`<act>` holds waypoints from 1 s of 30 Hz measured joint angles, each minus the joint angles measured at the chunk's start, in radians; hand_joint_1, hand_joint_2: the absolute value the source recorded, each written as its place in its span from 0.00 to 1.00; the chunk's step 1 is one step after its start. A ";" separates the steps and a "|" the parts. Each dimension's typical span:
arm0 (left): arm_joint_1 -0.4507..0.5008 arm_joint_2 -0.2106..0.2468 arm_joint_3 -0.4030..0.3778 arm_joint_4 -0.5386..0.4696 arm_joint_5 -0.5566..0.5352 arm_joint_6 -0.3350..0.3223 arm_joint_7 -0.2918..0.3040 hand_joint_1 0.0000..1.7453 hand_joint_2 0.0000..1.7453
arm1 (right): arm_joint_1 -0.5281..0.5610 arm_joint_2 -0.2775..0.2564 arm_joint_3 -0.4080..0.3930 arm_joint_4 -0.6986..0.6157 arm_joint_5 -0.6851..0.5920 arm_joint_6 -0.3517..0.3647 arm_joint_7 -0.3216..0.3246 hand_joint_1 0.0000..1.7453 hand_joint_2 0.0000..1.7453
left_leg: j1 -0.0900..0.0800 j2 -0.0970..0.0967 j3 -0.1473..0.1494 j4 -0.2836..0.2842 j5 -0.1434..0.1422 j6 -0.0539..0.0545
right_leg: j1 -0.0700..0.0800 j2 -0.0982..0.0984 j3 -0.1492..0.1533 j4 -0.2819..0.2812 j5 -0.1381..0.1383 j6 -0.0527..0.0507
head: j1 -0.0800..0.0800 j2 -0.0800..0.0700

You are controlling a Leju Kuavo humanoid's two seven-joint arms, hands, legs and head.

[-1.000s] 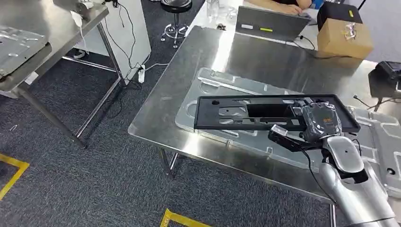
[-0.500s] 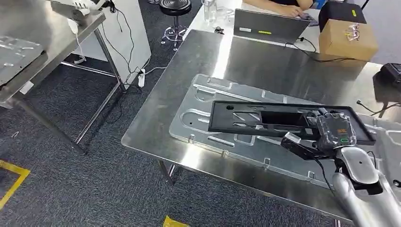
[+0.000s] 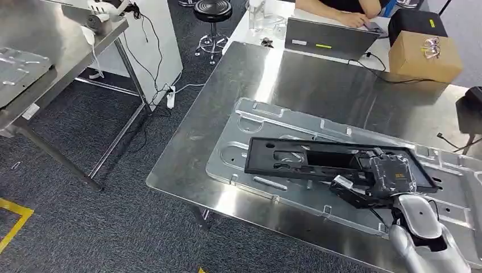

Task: Take the parts from the cabinet and place them on the table.

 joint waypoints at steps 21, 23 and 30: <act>-0.001 -0.026 0.022 0.014 -0.013 0.011 0.009 0.00 0.00 | 0.058 0.045 -0.012 -0.052 -0.004 -0.028 -0.026 0.00 0.00 | -0.001 0.001 0.006 0.000 -0.005 0.009 | 0.000 0.000 0.007 -0.009 0.000 0.009 | 0.000 0.000; -0.001 -0.026 0.022 0.014 -0.013 0.014 0.016 0.00 0.00 | 0.068 0.044 -0.010 -0.075 -0.005 -0.028 -0.040 0.00 0.00 | -0.001 0.001 0.006 0.000 -0.005 0.009 | 0.000 0.001 0.007 -0.008 0.000 0.009 | 0.000 0.000; -0.002 -0.027 0.022 0.014 -0.013 0.016 0.019 0.00 0.00 | 0.068 0.044 0.003 -0.117 -0.005 -0.023 -0.046 0.00 0.00 | -0.001 0.003 0.006 0.000 -0.005 0.009 | 0.000 0.002 0.007 -0.008 0.000 0.010 | 0.000 0.000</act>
